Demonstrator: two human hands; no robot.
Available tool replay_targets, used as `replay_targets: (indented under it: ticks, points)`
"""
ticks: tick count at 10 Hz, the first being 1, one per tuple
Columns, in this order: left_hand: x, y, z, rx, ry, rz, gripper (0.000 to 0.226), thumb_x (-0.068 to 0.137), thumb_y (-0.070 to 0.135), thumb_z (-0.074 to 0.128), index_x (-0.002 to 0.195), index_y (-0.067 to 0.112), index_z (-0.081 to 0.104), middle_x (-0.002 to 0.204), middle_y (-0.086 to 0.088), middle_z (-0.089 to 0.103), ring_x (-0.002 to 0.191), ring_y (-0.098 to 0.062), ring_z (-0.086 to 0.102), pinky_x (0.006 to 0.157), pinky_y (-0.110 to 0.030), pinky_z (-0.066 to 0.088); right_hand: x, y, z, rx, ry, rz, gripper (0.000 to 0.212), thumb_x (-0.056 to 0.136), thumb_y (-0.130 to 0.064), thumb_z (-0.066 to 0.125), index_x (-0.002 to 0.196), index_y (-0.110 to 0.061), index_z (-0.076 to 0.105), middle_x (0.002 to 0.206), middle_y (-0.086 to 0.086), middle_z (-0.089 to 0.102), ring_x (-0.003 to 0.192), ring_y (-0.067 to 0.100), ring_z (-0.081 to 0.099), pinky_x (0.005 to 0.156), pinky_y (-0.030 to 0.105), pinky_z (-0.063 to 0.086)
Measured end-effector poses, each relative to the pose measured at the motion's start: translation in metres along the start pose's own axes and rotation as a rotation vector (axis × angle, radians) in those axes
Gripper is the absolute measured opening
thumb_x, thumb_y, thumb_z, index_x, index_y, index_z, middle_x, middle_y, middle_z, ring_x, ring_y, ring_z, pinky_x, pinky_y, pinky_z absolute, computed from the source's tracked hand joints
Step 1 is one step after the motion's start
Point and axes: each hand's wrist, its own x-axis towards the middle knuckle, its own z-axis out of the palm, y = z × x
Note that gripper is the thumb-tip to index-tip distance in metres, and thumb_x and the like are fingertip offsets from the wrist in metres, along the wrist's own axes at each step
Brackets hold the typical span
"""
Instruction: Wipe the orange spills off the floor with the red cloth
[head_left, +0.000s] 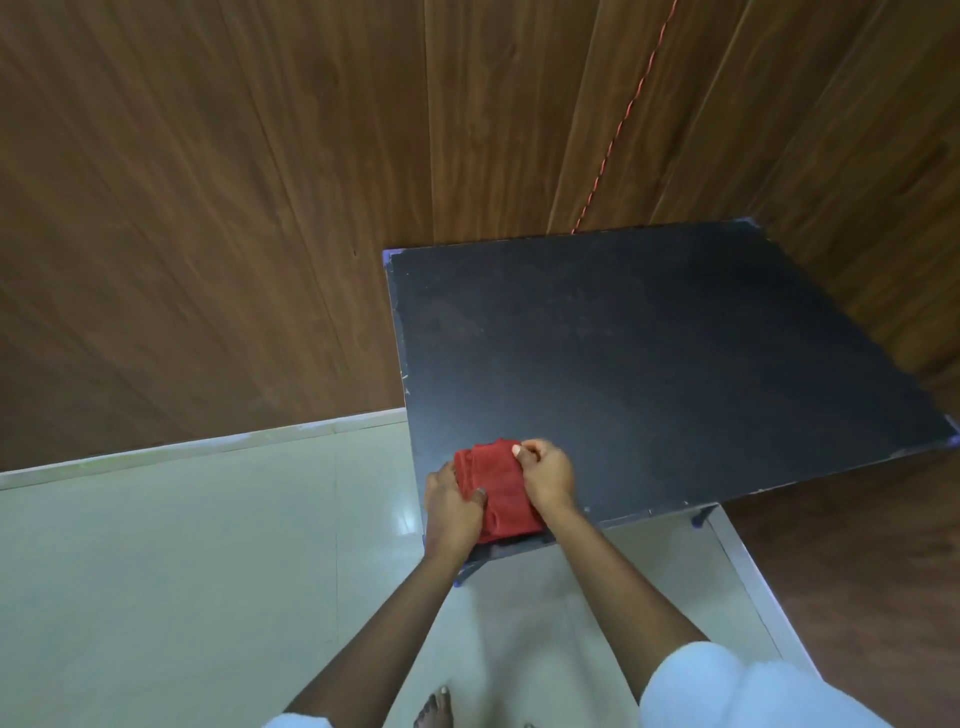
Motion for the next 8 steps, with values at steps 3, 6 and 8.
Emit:
replay_targets:
  ticks: [3, 6, 8]
  points:
    - [0.022, -0.035, -0.018, 0.934, -0.32, 0.82, 0.055, 0.096, 0.044, 0.008, 0.147, 0.023, 0.014, 0.154, 0.008, 0.005, 0.142, -0.014, -0.005, 0.113, -0.041, -0.001, -0.059, 0.051, 0.014, -0.698, -0.192, -0.365, 0.063, 0.098, -0.035, 0.006, 0.125, -0.006, 0.054, 0.131, 0.011, 0.057, 0.121, 0.024, 0.054, 0.088, 0.047, 0.052]
    - [0.016, -0.052, -0.013, 1.127, -0.26, 0.667, 0.057, 0.098, 0.045, 0.004, 0.146, 0.016, 0.012, 0.149, -0.002, 0.029, 0.139, -0.021, 0.015, 0.107, -0.05, 0.028, -0.043, 0.061, -0.006, -0.921, -0.35, -0.492, 0.057, 0.097, -0.038, 0.016, 0.148, -0.015, 0.021, 0.157, 0.0, 0.013, 0.144, 0.015, 0.011, 0.112, 0.05, 0.006]
    - [-0.004, 0.003, -0.02, 0.708, -0.32, 0.499, 0.047, 0.1, 0.034, 0.031, 0.143, 0.016, 0.031, 0.153, -0.001, 0.022, 0.142, -0.019, 0.012, 0.113, -0.038, 0.009, -0.039, 0.031, -0.037, -0.244, -0.288, -0.344, 0.045, 0.095, -0.017, 0.045, 0.139, -0.017, 0.042, 0.145, 0.005, 0.042, 0.134, 0.017, 0.037, 0.109, 0.027, 0.027]
